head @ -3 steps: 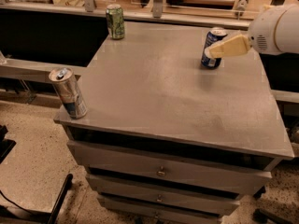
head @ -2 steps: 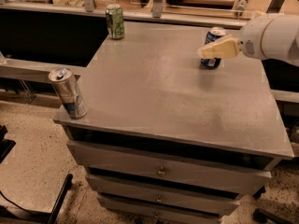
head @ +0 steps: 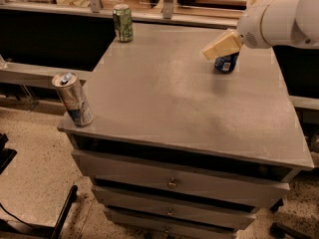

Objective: Move pepsi can near redbull can

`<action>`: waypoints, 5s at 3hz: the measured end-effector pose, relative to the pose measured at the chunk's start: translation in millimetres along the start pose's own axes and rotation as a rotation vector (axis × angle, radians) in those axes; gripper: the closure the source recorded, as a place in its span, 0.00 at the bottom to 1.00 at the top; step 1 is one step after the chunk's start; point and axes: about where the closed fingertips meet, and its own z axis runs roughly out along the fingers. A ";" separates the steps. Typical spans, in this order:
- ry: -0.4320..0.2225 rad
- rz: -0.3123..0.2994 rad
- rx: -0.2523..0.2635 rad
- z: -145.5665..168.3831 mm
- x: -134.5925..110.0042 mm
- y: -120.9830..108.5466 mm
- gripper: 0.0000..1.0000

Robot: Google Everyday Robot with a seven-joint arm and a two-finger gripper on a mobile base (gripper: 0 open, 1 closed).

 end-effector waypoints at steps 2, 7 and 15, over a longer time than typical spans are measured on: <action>-0.015 0.043 -0.002 10.1 9.7 1.1 0.00; -0.090 0.362 0.060 68.9 75.5 -17.0 0.00; -0.209 0.364 -0.098 85.1 22.7 8.8 1.00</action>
Offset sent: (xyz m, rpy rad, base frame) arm 0.0225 -0.0118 -0.0289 0.1178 -0.0033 -0.0403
